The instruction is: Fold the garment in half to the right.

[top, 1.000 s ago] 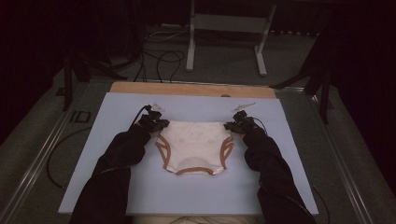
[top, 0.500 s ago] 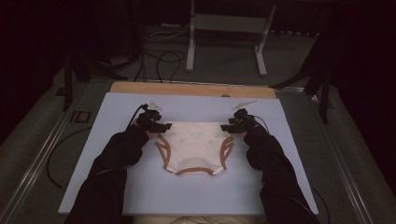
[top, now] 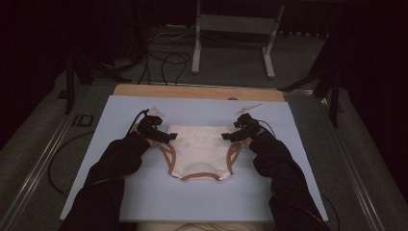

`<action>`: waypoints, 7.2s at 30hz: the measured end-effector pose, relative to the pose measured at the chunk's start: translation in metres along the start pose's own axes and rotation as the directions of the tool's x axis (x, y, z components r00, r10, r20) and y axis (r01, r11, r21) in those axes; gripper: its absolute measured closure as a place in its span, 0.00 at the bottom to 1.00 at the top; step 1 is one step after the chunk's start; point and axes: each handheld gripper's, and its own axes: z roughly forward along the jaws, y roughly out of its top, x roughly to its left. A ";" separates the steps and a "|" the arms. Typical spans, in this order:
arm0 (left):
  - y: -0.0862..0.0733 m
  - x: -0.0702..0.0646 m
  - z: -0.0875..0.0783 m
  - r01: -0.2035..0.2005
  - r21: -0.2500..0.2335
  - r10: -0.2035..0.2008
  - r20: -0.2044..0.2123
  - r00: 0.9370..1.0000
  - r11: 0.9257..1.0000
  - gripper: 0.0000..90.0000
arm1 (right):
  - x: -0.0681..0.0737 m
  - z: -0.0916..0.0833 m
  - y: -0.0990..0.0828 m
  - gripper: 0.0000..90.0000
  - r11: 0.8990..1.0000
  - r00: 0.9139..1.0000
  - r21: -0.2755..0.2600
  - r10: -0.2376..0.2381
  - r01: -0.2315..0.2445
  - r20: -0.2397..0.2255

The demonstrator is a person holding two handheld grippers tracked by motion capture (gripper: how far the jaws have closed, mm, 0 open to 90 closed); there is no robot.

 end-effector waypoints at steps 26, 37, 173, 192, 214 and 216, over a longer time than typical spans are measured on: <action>-0.019 -0.047 -0.044 -0.141 -0.050 0.147 0.131 0.980 0.989 0.02 | 0.025 -0.004 0.029 0.11 0.998 0.997 -0.025 -0.057 0.055 -0.059; -0.033 -0.072 -0.052 -0.218 -0.069 0.227 0.176 0.958 0.973 0.04 | 0.035 0.003 0.036 0.11 0.997 0.993 -0.029 -0.075 0.073 -0.092; -0.061 -0.094 -0.019 -0.442 0.044 0.426 0.198 0.883 0.896 0.97 | 0.111 0.150 0.126 0.99 0.959 0.965 0.114 -0.259 0.261 -0.032; -0.043 -0.103 -0.027 -0.470 0.015 0.458 0.202 0.866 0.883 0.97 | 0.103 0.119 0.125 0.99 0.962 0.963 0.051 -0.268 0.269 -0.009; -0.020 -0.119 -0.032 -0.535 0.006 0.522 0.209 0.827 0.845 0.97 | 0.087 0.072 0.114 0.99 0.965 0.965 -0.020 -0.261 0.262 0.037; -0.018 -0.120 -0.032 -0.539 0.005 0.525 0.213 0.824 0.843 0.97 | 0.085 0.068 0.112 0.99 0.967 0.967 -0.025 -0.252 0.253 0.037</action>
